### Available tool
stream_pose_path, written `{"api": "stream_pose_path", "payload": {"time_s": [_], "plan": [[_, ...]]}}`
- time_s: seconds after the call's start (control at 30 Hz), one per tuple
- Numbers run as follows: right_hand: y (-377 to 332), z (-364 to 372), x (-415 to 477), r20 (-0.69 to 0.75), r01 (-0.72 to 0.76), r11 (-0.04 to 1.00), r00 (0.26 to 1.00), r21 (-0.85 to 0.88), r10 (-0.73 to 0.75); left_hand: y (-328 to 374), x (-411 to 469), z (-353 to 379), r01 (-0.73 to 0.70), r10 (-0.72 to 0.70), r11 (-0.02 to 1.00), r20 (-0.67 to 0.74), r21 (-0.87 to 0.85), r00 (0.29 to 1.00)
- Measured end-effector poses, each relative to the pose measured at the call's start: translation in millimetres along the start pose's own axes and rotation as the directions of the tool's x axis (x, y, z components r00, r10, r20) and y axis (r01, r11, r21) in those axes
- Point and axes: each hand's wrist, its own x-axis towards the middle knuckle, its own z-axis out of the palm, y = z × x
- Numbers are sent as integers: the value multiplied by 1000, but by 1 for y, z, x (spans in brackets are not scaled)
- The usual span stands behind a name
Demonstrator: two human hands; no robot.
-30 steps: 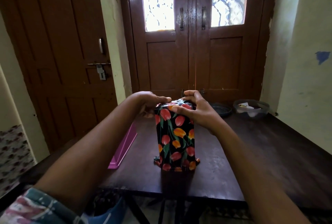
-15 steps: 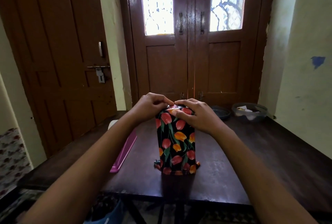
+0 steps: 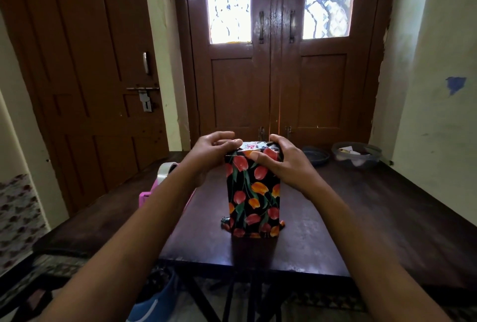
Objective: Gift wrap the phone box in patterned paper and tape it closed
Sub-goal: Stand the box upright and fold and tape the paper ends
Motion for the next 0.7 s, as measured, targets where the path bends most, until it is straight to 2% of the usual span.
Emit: {"api": "stream_pose_path", "payload": {"time_s": [0.07, 0.13, 0.23, 0.37, 0.47, 0.53, 0.6, 0.7], "plan": [[1, -2, -6, 84, -205, 952, 978, 226, 190, 0, -6, -4, 201, -203, 978, 34, 56, 979], [3, -2, -8, 197, -393, 852, 918, 346, 344, -1, -9, -10, 345, -357, 930, 92, 127, 930], [3, 4, -9, 331, -513, 748, 855, 421, 400, -2, -8, -11, 407, -409, 912, 241, 62, 880], [0, 1, -10, 294, -408, 749, 910, 521, 291, 8, -7, -10, 313, -319, 948, 234, 64, 918], [-2, -3, -10, 223, -243, 779, 965, 578, 135, 15, -9, -13, 163, -166, 986, 237, 33, 957], [1, -1, -9, 175, -156, 782, 983, 603, 60, 11, -9, -11, 65, -49, 996, 254, -54, 966], [9, 2, -6, 128, -126, 760, 990, 637, 57, -1, -9, -7, 2, 43, 984, 249, -178, 967], [28, 10, -10, 118, -122, 738, 991, 663, 58, -30, -10, 0, -14, 83, 960, 236, -280, 968]]}}
